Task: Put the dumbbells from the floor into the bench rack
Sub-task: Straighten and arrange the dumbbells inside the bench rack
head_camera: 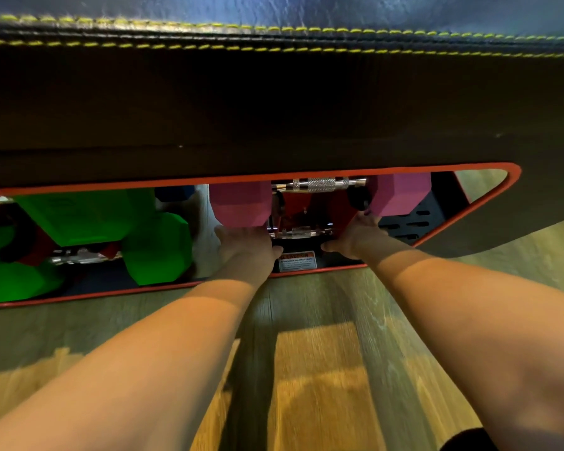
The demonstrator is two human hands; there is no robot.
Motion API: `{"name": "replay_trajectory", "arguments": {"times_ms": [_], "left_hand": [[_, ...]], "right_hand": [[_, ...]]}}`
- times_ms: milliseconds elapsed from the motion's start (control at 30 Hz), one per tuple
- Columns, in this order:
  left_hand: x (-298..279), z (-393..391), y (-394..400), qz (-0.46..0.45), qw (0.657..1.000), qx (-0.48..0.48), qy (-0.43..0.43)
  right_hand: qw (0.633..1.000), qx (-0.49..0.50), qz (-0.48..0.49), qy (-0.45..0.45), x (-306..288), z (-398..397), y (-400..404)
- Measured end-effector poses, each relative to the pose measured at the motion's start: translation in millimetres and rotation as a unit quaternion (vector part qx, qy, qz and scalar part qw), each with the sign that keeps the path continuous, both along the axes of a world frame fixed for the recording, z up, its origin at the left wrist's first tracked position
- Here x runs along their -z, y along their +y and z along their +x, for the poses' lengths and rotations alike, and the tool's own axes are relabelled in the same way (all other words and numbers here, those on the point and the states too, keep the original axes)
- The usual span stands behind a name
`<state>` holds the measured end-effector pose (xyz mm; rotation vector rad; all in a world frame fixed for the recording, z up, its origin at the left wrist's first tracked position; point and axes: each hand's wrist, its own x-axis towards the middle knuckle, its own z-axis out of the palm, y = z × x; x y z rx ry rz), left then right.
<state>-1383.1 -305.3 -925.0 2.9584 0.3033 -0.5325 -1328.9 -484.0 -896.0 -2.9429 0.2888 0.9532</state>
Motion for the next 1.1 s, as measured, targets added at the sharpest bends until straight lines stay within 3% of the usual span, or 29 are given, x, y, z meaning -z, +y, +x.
{"name": "replay_trajectory", "arguments": {"times_ms": [167,300,400,467,600,700,800,900,1000,1100], "left_hand": [[-9.8,3.6,1.5,-0.046,0.997,-0.017,0.065],[-26.3,1.8,13.9,-0.134,0.983,-0.049,0.114],[-31.1,-2.3,31.8,-0.222,0.967,-0.096,0.079],[-47.3,-6.3,42.4,-0.239,0.966,-0.059,0.080],[-87.9,-15.0,60.5,-0.211,0.967,0.042,0.140],[-123.2,-27.3,73.3,-0.133,0.969,0.086,0.187],[-143.5,-47.0,87.0,-0.122,0.973,0.121,0.155],[-141.8,-78.0,111.1,-0.205,0.965,0.102,0.129],[-137.4,-116.0,146.3,-0.265,0.961,0.062,0.054],[-134.7,-149.3,195.5,-0.348,0.926,-0.116,-0.092]], "right_hand": [[0.999,0.000,0.032,0.004,-6.1,1.4,-1.2],[0.999,-0.014,0.041,-0.003,-22.9,-6.5,-0.5],[0.999,-0.009,0.052,0.002,-22.9,-8.8,1.5],[0.998,0.012,0.049,0.027,-31.3,-15.3,5.0],[0.997,-0.047,0.024,0.057,-64.3,-33.6,16.8],[0.988,-0.048,0.015,0.145,-85.5,-54.5,38.1],[0.975,-0.067,0.007,0.211,-100.4,-78.7,62.7],[0.970,-0.180,0.108,0.120,-111.1,-99.2,98.0],[0.938,-0.257,0.232,0.014,-117.9,-127.4,137.2],[0.907,-0.279,0.298,-0.101,-119.8,-151.9,174.3]]}}
